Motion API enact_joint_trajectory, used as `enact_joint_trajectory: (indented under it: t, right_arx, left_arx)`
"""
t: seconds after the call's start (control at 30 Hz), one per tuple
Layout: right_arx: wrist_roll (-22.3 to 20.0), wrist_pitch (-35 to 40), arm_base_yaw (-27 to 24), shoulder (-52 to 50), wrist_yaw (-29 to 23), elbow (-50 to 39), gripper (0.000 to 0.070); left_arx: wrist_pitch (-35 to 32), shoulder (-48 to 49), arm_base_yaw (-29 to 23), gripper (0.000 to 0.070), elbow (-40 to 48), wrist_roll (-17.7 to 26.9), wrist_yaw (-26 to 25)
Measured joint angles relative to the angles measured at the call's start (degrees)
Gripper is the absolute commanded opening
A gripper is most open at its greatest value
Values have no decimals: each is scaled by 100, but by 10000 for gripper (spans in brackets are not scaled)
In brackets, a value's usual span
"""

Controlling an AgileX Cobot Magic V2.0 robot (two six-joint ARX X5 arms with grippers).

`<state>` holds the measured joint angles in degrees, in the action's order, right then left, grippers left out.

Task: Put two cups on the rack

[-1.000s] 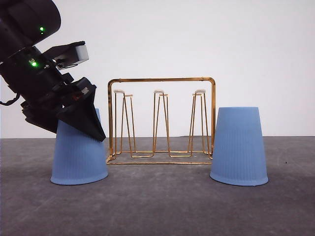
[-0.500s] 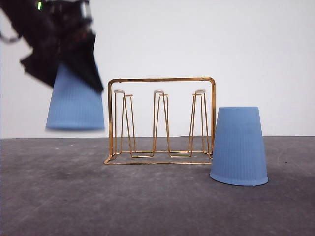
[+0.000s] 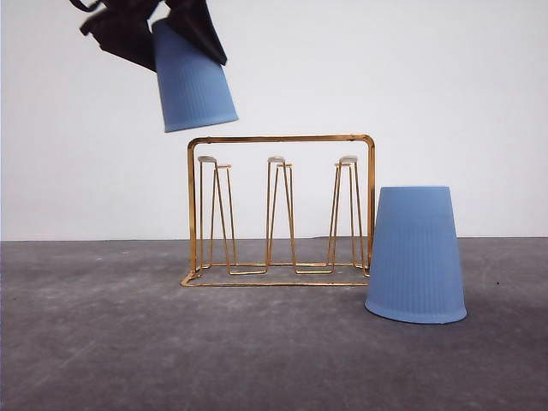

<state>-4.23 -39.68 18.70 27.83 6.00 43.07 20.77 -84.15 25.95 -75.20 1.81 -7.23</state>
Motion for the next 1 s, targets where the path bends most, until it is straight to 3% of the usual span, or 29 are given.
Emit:
enact_joint_trajectory:
  t: [0.37, 0.4, 0.53, 0.57, 0.67, 0.83, 1.0]
  right_arx:
    - [2, 2, 0, 0, -9, 0, 471]
    - [2, 2, 0, 0, -9, 0, 471]
    - [2, 2, 0, 0, -9, 0, 471]
    - [2, 2, 0, 0, -9, 0, 471]
    - [2, 2, 0, 0, -9, 0, 471]
    - [4, 2, 0, 0, -9, 0, 471]
    - [22, -50, 0, 2, -4, 0, 471]
  left_arx:
    - [37, -1315, 7, 241, 0, -13, 29]
    - [37, -1404, 7, 260, 0, -13, 29]
    - [-4, -1596, 12, 517, 0, -16, 24]
    - [10, -1586, 18, 542, 0, -16, 35]
    - [351, -1541, 21, 536, -65, -83, 31]
    - [1811, -1215, -22, 382, -706, -185, -52]
    - [2971, -556, -71, 378, -1069, -206, -420]
